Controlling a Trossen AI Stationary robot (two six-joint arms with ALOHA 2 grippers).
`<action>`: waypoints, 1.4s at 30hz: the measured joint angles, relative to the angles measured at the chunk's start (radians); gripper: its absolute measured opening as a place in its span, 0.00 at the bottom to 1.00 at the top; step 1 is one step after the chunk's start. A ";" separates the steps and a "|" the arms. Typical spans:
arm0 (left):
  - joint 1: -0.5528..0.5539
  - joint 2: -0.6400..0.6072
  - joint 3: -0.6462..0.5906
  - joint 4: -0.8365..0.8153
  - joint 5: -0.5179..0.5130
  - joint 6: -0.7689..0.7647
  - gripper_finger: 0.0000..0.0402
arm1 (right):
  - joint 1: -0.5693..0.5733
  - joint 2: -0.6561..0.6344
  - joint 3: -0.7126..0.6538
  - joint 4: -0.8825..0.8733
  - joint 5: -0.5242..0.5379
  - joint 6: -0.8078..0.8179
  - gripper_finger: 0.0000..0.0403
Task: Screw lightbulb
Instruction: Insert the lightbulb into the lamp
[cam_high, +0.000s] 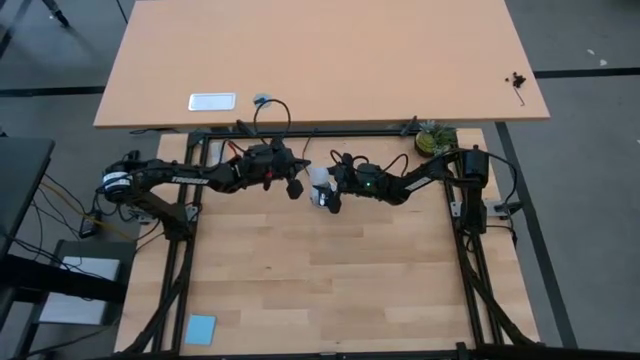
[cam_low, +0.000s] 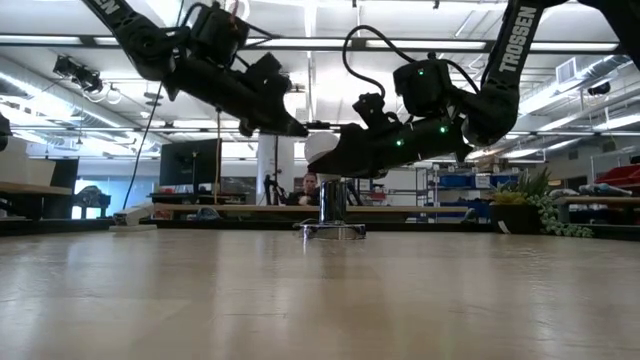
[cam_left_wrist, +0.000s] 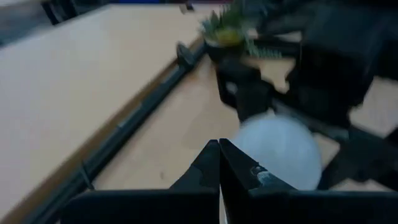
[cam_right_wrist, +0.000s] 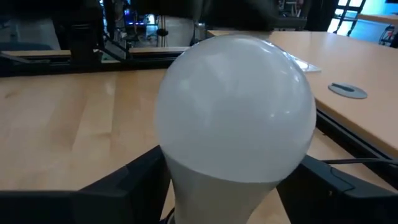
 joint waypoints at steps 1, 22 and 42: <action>0.000 0.017 0.004 -0.002 0.011 0.001 0.01 | 0.000 0.000 0.000 0.000 0.000 0.000 0.66; -0.042 0.091 0.073 0.011 0.003 0.032 0.01 | 0.000 -0.003 0.000 0.008 -0.001 -0.010 0.66; -0.042 0.090 0.152 0.013 0.003 0.035 0.01 | -0.013 -0.003 0.001 -0.069 0.000 0.002 0.69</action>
